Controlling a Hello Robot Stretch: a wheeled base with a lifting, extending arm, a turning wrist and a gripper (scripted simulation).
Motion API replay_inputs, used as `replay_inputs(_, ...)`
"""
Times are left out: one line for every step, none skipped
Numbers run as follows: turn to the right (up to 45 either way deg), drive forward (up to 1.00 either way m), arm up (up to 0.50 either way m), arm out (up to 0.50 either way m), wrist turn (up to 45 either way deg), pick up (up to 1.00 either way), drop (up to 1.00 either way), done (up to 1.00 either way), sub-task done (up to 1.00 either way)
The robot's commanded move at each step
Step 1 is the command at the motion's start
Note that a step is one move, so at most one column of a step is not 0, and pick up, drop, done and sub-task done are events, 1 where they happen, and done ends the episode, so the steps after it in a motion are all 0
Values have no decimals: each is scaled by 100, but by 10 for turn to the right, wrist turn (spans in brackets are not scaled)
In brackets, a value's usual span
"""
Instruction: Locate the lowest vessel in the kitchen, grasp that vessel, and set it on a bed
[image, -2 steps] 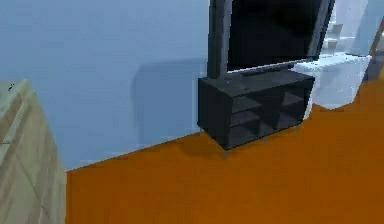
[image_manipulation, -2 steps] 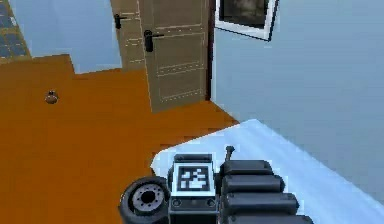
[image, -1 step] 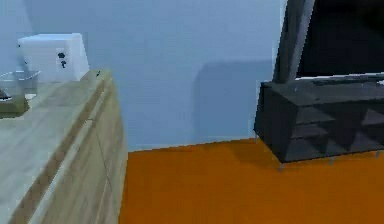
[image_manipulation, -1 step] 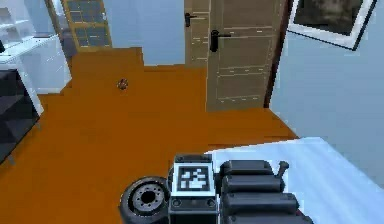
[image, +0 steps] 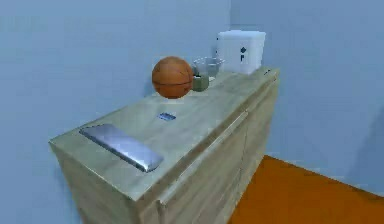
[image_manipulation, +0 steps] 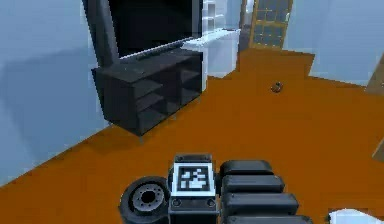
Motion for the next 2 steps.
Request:
replay_inputs(-450, 0, 0, 0, 0, 0, 0, 0, 0)
replay_inputs(-90, 0, 0, 0, 0, 0, 0, 0, 0)
